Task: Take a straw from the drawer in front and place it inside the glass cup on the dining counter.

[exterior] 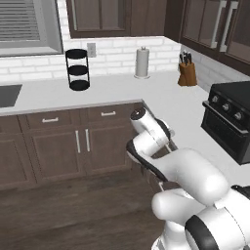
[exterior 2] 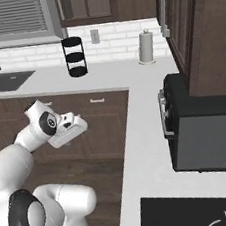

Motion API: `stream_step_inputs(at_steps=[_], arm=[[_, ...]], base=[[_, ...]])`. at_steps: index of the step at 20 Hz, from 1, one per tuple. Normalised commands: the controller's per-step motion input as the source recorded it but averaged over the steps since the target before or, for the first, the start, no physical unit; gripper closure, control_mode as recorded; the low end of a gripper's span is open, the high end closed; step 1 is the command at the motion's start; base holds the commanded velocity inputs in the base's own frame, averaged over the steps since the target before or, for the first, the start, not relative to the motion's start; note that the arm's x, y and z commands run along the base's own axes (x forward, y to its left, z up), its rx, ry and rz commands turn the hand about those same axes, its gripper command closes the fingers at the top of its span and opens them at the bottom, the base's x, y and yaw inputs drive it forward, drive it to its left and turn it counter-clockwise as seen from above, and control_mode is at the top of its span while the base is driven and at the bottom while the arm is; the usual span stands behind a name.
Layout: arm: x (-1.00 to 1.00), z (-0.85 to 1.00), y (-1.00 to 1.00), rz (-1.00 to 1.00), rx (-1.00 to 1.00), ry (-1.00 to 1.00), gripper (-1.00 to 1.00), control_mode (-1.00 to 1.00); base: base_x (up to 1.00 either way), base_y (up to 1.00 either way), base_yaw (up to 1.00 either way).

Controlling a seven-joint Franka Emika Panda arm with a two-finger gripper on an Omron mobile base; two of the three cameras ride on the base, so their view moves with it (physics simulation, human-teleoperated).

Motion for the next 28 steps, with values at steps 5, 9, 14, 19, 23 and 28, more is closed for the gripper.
stream_step_inputs(at_steps=[5, 9, 14, 19, 23, 28], arm=[[-0.11, -0.34, -0.53, 0.00, -0.09, -0.13, -1.00, -1.00], [-0.06, -0.40, -0.38, -0.02, -0.17, -0.04, -1.00, -1.00], [0.10, -0.22, -0.28, -0.03, -0.13, 0.00, -1.00, -1.00], [0.19, -0.09, -0.26, 0.00, -0.07, 0.00, -1.00, -1.00], [0.06, -0.09, -0.03, -0.04, -0.21, 0.06, -1.00, -1.00], [0.11, -0.25, -0.01, -0.02, -0.27, 0.09, -1.00, -1.00]], base=[[0.00, 0.00, 0.00], [0.00, 0.00, 0.00], [0.00, 0.00, 0.00], [0.00, 0.00, 0.00], [0.00, 0.00, 0.00], [0.00, 0.00, 0.00]])
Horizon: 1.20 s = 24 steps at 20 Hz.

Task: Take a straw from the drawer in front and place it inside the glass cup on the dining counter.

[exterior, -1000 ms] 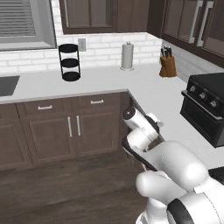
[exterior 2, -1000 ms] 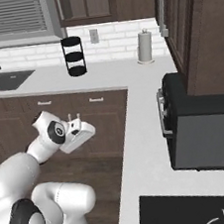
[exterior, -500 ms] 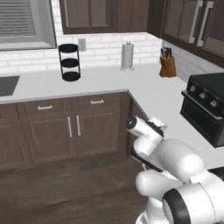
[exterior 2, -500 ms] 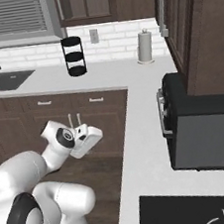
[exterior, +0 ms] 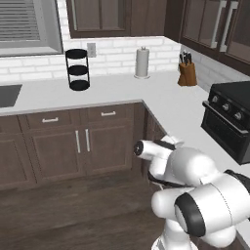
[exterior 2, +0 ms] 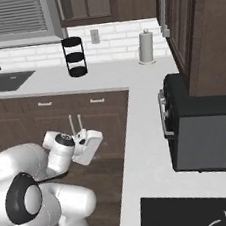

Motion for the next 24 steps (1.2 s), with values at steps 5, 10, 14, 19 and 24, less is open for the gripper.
stream_step_inputs(at_steps=[5, 10, 14, 19, 24], arm=[[0.33, -0.11, -0.14, 0.00, -0.10, 0.04, -1.00, -1.00], [0.39, -0.16, -0.18, 0.00, -0.01, 0.00, -1.00, -1.00], [0.25, -0.27, -0.12, 0.01, 0.00, 0.00, -1.00, -1.00], [0.39, -0.20, -0.04, 0.00, 0.00, 0.00, -1.00, -1.00], [0.42, -0.04, -0.02, 0.00, -0.01, 0.00, -1.00, -1.00]], base=[[0.00, 0.00, 0.00], [0.00, 0.00, 0.00], [0.00, 0.00, 0.00], [0.00, 0.00, 0.00], [0.00, 0.00, 0.00]])
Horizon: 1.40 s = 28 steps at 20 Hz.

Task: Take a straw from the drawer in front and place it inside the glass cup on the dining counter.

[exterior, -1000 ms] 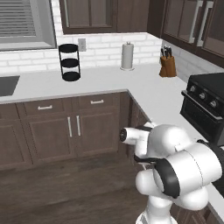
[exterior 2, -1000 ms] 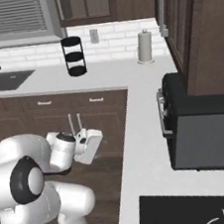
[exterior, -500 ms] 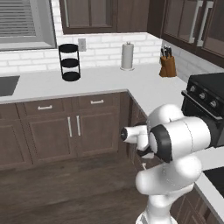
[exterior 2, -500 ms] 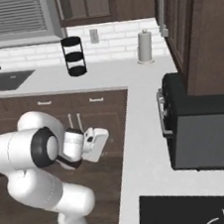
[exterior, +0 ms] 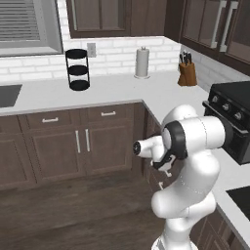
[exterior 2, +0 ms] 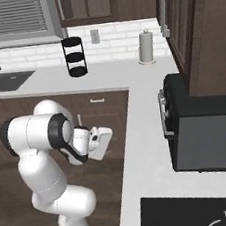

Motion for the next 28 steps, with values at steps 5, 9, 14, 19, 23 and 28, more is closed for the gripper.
stream_step_inputs(at_steps=[5, 9, 14, 19, 23, 28], arm=[[0.20, -0.26, -0.13, 0.04, -0.03, 0.00, -1.00, -1.00], [0.19, -0.28, -0.19, 0.05, -0.01, 0.00, -1.00, -1.00], [0.17, -0.24, -0.22, 0.05, 0.00, 0.00, -1.00, -1.00], [0.26, -0.18, -0.17, 0.03, 0.00, 0.00, -1.00, -1.00], [0.27, -0.07, -0.16, 0.01, 0.00, 0.00, -1.00, -1.00], [0.18, -0.16, -0.11, 0.02, -0.01, 0.00, -1.00, -1.00]], base=[[0.00, 0.00, 0.00], [0.00, 0.00, 0.00], [0.00, 0.00, 0.00], [0.00, 0.00, 0.00], [0.00, 0.00, 0.00], [0.00, 0.00, 0.00]])
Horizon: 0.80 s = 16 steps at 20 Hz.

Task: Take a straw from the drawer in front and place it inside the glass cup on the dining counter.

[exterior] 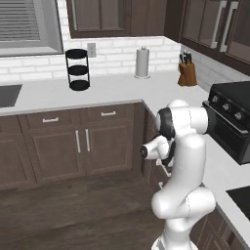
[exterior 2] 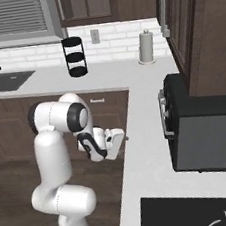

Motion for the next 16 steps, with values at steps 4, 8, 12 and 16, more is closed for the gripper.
stream_step_inputs(at_steps=[4, 8, 12, 16], arm=[[0.02, -0.36, 0.09, 0.08, -0.07, 0.00, -1.00, -1.00], [0.01, -0.48, 0.28, 0.07, -0.11, 0.00, -1.00, -1.00], [0.05, -0.52, 0.34, 0.08, -0.12, 0.00, -1.00, -1.00], [0.02, -0.40, 0.62, 0.08, -0.04, 0.00, -1.00, -1.00]], base=[[0.00, 0.00, 0.00], [0.00, 0.00, 0.00], [0.00, 0.00, 0.00], [0.00, 0.00, 0.00]])
